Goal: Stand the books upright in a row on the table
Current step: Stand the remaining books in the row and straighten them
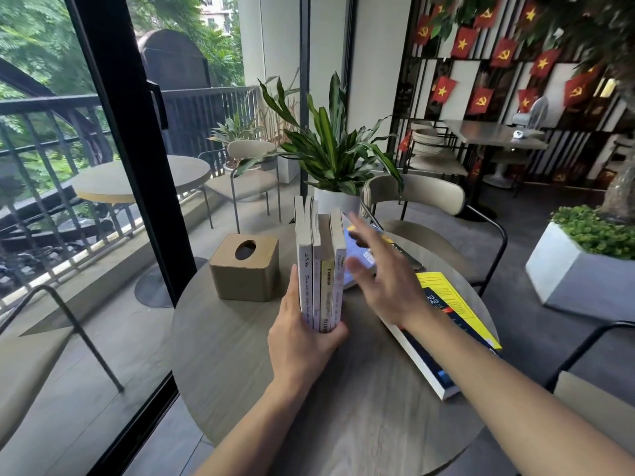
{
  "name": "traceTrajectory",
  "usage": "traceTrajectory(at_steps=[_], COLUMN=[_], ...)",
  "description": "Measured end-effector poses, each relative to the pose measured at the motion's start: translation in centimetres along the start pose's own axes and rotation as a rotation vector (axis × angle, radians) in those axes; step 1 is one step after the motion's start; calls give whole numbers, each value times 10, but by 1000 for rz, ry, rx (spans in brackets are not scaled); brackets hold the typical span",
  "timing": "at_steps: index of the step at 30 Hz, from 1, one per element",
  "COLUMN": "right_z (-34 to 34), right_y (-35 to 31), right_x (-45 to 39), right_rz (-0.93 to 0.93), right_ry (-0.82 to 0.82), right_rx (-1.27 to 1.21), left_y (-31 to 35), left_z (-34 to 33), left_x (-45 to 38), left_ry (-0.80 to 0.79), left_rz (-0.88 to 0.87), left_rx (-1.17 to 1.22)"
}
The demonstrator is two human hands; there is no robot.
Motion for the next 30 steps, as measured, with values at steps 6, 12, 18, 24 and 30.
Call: traceTrajectory(at_steps=[6,12,18,24,30], right_z=[29,9,-20,-33,-39], right_y=[84,127,139,151,153], right_x=[-33,-54,-78,-96,-93], right_rz=[-397,-635,-657,-725,-740], right_ry=[91,-117,-192,-175,-124], right_rx=[362,412,470,500,566], left_y=[-1,-2,-4,-2,-2], left_z=[-1,-2,-3,-2,-1], left_x=[0,0,-1,-3,-2], left_ry=[17,30,47,31,52], left_rz=[16,13,11,-6,14], left_rx=[10,-2,-9,-34,-45])
Point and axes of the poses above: each hand's wrist, its own x-axis away from the middle knuckle, its own z-axis out of the back of the hand, y = z × x, the point moved 5 cm from there along -x, towards the middle knuckle, and after that the axes turned 12 degrees about -x, right-handed, at the moved point
